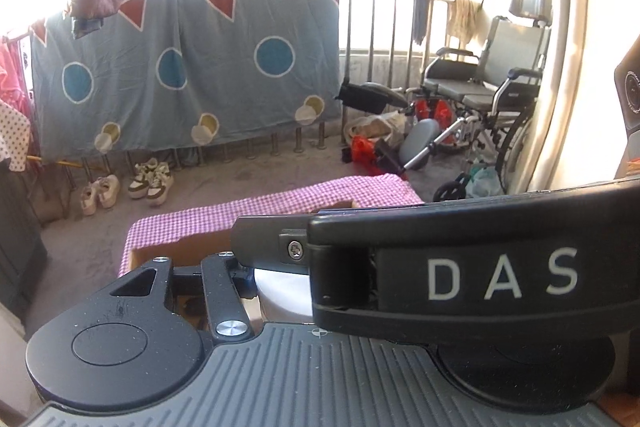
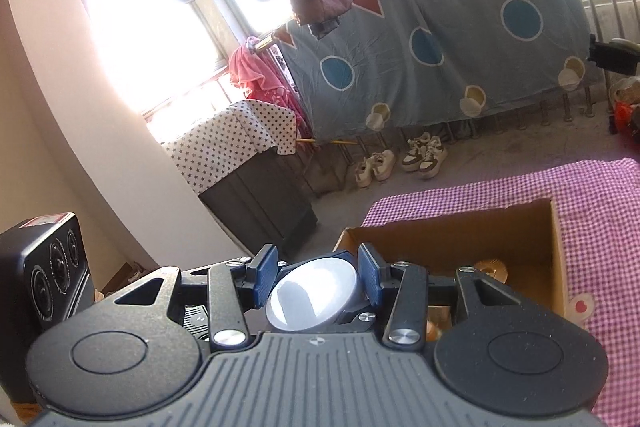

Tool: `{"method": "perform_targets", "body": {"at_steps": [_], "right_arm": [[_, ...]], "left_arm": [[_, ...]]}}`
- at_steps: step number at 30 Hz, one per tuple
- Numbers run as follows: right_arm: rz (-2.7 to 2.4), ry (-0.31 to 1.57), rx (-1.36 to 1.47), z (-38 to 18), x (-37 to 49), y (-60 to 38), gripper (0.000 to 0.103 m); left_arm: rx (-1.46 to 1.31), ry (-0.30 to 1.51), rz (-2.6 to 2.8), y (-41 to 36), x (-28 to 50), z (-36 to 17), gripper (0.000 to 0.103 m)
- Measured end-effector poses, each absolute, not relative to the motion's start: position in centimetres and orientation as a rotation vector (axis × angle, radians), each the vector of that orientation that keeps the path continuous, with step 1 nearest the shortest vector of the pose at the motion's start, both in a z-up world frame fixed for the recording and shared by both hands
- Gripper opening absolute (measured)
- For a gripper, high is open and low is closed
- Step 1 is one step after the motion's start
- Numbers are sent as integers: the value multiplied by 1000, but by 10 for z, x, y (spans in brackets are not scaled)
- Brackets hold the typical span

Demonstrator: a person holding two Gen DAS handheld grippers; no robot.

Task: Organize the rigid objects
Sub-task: 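Lift the white bottle with the right gripper into the box and release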

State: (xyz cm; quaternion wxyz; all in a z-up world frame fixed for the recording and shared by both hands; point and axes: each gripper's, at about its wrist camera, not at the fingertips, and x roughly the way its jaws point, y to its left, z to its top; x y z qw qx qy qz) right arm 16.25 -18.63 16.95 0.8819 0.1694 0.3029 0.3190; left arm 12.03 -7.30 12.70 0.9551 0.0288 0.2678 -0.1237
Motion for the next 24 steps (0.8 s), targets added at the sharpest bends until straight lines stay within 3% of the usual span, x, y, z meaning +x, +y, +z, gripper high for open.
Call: {"method": "perform_targets", "body": {"at_steps": [14,24], "right_arm": [[565,790,337,88,239,-204,49],[551,852,324,57,244,-209,48]], "left_arm": [[4,685,-296,-96,182,45,52],[36,773,-319,-94,188,31,55]]}}
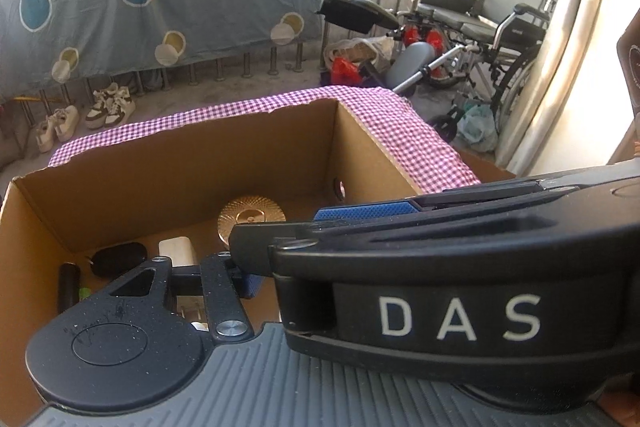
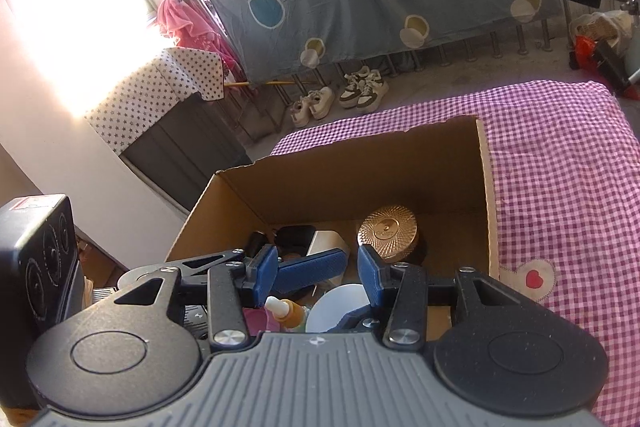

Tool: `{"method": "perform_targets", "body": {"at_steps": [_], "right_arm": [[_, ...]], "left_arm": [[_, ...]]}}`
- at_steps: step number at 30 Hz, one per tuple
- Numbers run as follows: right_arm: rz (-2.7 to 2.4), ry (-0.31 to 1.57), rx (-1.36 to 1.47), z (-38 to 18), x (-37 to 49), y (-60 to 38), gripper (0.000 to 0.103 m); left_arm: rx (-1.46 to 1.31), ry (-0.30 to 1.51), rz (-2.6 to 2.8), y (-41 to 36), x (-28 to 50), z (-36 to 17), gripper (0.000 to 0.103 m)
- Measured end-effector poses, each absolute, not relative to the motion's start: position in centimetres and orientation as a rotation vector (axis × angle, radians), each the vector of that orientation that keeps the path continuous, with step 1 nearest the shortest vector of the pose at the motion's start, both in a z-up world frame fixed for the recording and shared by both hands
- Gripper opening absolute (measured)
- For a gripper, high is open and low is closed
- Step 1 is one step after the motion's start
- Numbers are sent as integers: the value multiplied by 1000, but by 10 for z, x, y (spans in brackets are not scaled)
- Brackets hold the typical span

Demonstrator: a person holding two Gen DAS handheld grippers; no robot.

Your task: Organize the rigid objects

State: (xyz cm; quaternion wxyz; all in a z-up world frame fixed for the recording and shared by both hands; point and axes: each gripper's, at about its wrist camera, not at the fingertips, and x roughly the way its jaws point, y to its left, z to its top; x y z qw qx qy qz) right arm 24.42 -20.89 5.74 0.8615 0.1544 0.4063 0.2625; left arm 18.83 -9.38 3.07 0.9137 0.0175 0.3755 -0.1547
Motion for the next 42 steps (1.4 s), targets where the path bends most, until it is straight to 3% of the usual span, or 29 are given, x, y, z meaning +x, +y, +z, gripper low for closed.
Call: {"method": "perform_targets", "body": {"at_steps": [7,13,16,20,35,40,42], "right_arm": [[538,859,336,60,244,-211,48],[535,843,376,69,241,-218,48],[528,823,387,78,235,-222,49],[522,786,407,93,221,-229,51],[506,680,455,131,147,-244,65],[444,665,423,132,124,-238,74],[401,651,393,131,113,-235,85]], "left_arm": [[63,776,-296,-96,187,36,60],[87,766,-278,-99,179,46,73],[87,768,-263,-98,174,53,88],[82,751,-251,-96,161,63,95],[62,682,-154,-65,97,92,103],[39,692,-93,-43,85,93,103],[22,711,-61,-32,81,90,103]]}}
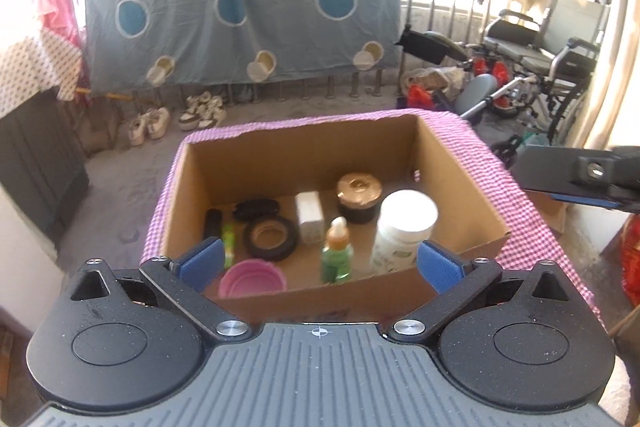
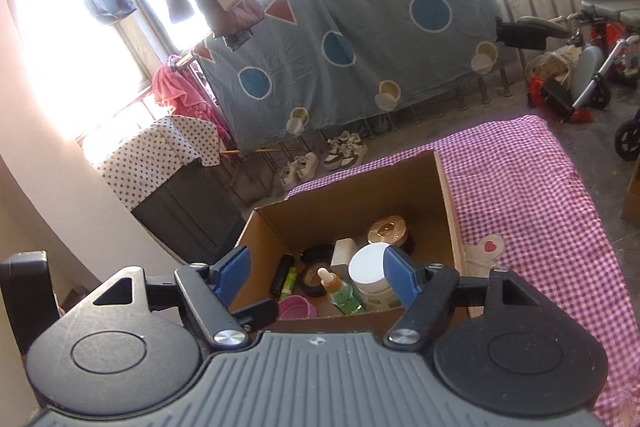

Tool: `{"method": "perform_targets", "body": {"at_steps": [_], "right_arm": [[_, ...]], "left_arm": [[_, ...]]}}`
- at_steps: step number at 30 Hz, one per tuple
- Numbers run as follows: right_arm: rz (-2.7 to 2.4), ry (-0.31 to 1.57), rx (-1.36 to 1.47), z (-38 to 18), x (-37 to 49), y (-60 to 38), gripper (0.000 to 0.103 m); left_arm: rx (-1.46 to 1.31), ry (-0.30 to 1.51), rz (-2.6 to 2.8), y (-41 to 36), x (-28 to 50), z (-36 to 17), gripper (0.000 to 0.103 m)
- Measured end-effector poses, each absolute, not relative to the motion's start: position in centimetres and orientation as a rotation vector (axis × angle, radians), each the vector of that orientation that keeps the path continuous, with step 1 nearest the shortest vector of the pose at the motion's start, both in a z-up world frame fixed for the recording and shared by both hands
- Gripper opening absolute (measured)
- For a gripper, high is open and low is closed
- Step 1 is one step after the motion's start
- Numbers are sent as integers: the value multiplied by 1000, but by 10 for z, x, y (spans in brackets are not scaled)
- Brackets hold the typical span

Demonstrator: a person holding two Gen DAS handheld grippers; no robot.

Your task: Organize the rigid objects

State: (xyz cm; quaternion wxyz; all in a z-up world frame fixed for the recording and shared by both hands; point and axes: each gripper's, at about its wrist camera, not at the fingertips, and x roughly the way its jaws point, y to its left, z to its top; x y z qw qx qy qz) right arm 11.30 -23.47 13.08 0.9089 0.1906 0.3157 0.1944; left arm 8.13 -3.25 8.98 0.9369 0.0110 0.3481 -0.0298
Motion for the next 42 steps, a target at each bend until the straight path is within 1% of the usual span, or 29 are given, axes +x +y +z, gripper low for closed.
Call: {"method": "perform_targets", "body": {"at_steps": [1,2,3,7,14,20,42], "right_arm": [[378,643,376,129,108,-232,89],[354,636,356,128,104,-228,99],[334,629,329,125,100,-223,103],[257,634,207,112,89,-201,103],[164,732,114,90,107,-175,103],[149,764,95,83,121,-162,103],[138,816,45,72,134,-153,103]], "left_arm": [[14,718,-44,-27,80,88,103],[5,724,-25,-22,78,86,103],[1,736,-3,-18,77,83,103],[7,796,89,-5,79,73,103],[-30,798,150,13,77,72,103],[-38,856,126,20,89,67,103],[33,838,147,14,87,70,103]]}}
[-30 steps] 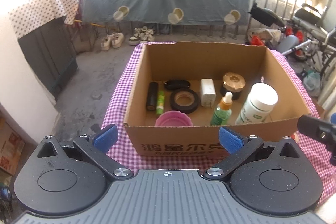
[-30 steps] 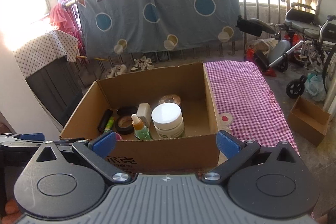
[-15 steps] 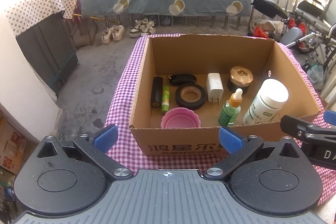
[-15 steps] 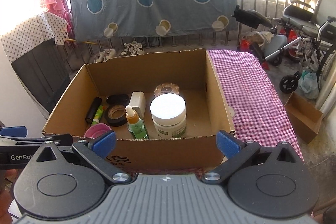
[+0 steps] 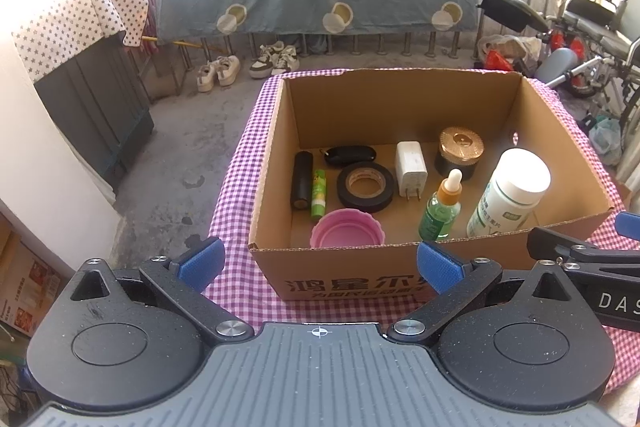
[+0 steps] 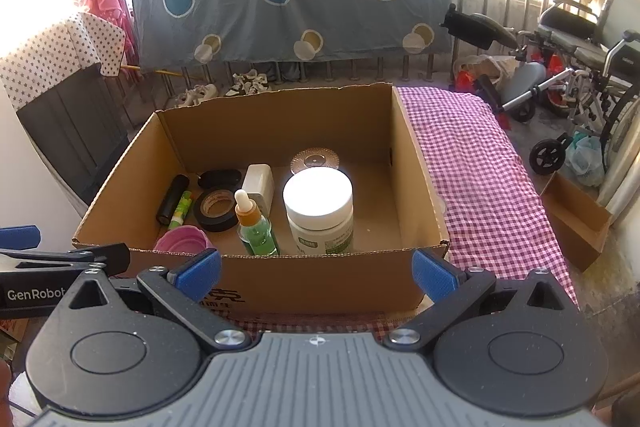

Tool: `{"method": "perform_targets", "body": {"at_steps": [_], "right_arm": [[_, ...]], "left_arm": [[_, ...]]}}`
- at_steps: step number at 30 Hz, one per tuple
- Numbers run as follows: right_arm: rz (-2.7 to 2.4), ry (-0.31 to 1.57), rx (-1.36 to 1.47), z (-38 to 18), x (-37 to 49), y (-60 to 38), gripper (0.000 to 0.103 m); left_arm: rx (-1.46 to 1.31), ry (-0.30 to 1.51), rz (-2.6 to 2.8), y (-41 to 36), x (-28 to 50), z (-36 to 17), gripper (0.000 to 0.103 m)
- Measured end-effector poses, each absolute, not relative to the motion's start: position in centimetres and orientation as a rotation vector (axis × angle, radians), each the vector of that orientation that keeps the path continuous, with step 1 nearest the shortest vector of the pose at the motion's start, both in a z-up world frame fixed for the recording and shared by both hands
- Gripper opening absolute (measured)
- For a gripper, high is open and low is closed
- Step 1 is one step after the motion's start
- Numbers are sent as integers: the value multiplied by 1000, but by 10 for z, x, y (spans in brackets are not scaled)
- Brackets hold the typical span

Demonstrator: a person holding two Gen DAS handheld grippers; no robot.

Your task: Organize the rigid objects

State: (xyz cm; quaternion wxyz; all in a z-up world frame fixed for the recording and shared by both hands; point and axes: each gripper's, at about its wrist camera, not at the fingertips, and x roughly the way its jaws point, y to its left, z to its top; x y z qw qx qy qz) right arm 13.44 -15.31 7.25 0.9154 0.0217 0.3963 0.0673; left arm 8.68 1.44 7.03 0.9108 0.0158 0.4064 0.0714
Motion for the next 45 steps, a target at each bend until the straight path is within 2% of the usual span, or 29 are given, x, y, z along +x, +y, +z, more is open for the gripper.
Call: {"method": "perform_targets", "body": {"at_steps": [45], "right_arm": [[134,829,62,72,132,-157,103]], "left_arm": [[44,833,150,14,85,72,103]]}}
